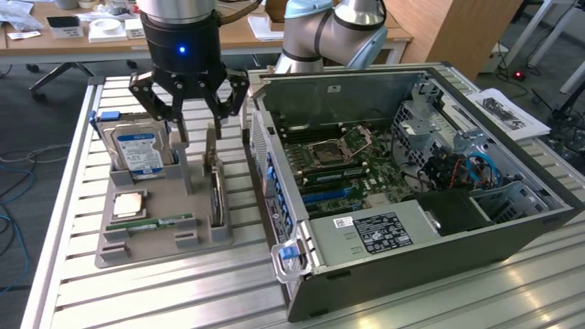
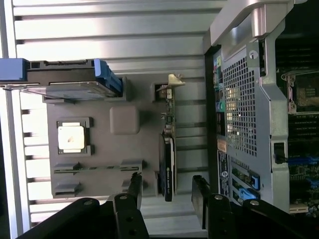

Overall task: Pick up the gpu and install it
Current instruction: 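Pick up the gpu and move the gpu toward the slot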

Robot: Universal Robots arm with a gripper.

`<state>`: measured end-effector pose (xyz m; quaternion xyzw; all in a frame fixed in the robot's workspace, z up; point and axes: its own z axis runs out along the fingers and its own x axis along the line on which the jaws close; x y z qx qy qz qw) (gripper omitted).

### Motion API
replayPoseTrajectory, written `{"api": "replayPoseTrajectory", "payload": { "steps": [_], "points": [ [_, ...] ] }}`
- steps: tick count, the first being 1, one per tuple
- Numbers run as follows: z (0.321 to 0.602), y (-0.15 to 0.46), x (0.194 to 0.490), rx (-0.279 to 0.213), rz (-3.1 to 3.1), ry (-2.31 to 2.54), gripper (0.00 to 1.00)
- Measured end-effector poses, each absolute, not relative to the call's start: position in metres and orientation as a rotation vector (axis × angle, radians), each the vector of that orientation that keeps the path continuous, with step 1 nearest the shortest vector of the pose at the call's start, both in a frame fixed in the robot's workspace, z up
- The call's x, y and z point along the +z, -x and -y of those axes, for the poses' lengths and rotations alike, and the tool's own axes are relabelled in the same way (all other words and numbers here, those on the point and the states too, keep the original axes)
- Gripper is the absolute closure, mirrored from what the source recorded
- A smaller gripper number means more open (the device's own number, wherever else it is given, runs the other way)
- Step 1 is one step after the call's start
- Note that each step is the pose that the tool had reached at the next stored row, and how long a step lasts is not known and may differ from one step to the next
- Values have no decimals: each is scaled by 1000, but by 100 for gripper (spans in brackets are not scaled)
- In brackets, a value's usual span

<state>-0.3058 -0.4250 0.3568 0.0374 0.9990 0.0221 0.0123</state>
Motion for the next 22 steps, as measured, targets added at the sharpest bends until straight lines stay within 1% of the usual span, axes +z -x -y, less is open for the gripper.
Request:
{"api": "replayPoseTrajectory", "payload": {
  "steps": [22],
  "points": [
    [425, 306, 317, 69, -3114, -117, 47]
  ]
}}
